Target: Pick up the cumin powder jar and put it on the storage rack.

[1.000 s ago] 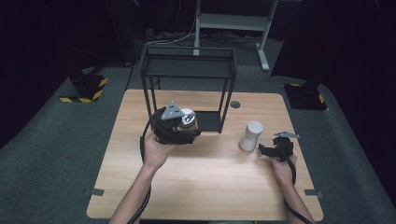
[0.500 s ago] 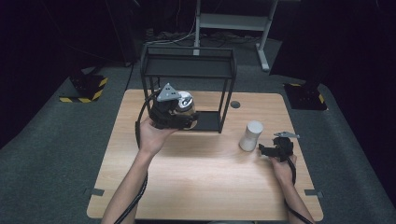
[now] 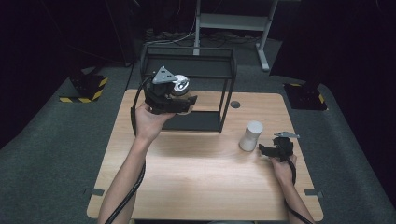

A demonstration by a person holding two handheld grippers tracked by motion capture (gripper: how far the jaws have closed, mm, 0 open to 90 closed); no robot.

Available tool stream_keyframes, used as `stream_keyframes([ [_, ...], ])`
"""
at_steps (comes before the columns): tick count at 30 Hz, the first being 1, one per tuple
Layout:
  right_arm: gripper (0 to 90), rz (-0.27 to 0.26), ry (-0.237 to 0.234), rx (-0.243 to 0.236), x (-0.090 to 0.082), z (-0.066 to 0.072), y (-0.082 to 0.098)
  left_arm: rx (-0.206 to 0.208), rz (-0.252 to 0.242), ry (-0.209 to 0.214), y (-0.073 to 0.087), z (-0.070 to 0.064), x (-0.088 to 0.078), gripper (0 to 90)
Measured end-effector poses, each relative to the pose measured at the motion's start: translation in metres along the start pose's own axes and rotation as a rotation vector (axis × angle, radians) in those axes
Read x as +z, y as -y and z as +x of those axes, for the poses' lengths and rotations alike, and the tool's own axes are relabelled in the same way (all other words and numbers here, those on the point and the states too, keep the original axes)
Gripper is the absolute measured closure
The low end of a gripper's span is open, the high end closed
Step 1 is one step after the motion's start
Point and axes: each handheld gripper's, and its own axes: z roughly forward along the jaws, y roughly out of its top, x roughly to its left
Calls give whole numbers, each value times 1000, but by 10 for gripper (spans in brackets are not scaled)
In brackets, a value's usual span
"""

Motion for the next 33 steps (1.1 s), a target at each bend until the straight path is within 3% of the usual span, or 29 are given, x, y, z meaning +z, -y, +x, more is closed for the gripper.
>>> stream_keyframes([
  [14,81,0,-6,-8,0,-1,0,6,-23,-55,-37,1,6,304],
  [24,81,-3,-11,0,0,-2,1,-31,-32,-109,-55,6,15,304],
  [33,81,-4,-16,2,0,-3,1,-17,13,-183,-75,5,35,305],
])
